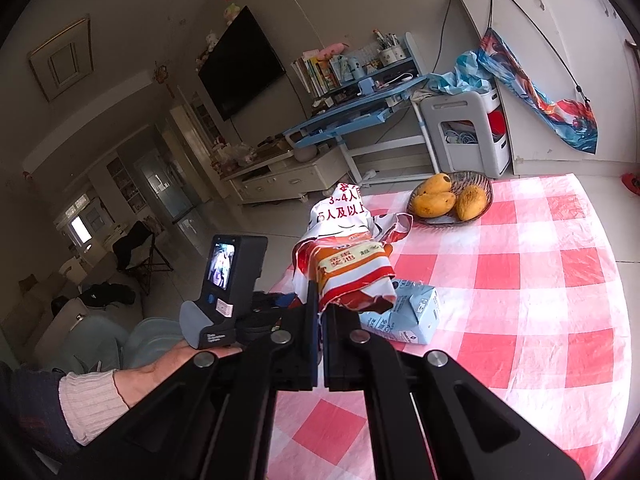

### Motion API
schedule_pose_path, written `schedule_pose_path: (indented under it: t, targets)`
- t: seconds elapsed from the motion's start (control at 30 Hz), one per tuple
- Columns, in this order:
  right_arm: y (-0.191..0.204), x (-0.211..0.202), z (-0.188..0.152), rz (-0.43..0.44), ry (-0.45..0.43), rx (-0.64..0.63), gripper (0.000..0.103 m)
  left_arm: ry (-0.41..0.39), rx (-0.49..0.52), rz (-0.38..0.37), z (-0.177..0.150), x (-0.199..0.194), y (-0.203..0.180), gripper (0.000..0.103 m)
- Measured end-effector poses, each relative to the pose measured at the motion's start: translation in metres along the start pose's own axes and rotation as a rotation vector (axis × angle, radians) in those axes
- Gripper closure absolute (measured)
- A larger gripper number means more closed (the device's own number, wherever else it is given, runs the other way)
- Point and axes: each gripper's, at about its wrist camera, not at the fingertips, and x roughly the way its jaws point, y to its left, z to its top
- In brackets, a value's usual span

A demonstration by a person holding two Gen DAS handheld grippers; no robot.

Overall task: Collect trash
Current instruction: 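Grasp the white plastic bag with left tool while right tool holds the snack bag, then carry snack bag and white plastic bag over the yellow bucket and open both tools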

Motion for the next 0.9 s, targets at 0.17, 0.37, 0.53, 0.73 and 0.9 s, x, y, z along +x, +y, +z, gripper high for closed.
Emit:
schedule_pose_path:
  t: [0.17,0.37,0.53,0.73,0.9]
  targets:
    - [0.002,-0.001,0.0,-0.003,-0.006,-0.003,0.101,-0.043,-0.085,-0.041,-0.007,-0.024,0.012,0.096]
    - [0.012,0.001,-0.002,-0.005,0.008,-0.044,0.101,-0.133,-0.147,-0.063,-0.027,-0.073,0.023,0.096]
    - [0.021,0.004,-0.005,-0.003,0.034,-0.09,0.101,-0.183,-0.196,-0.078,-0.059,-0.107,0.029,0.096]
    - [0.026,0.009,-0.013,0.027,0.078,-0.097,0.101,-0.232,-0.209,-0.06,-0.097,-0.144,0.032,0.096]
    - [0.042,0.008,-0.031,0.068,0.113,-0.115,0.101,-0.25,-0.187,-0.034,-0.121,-0.166,0.031,0.096]
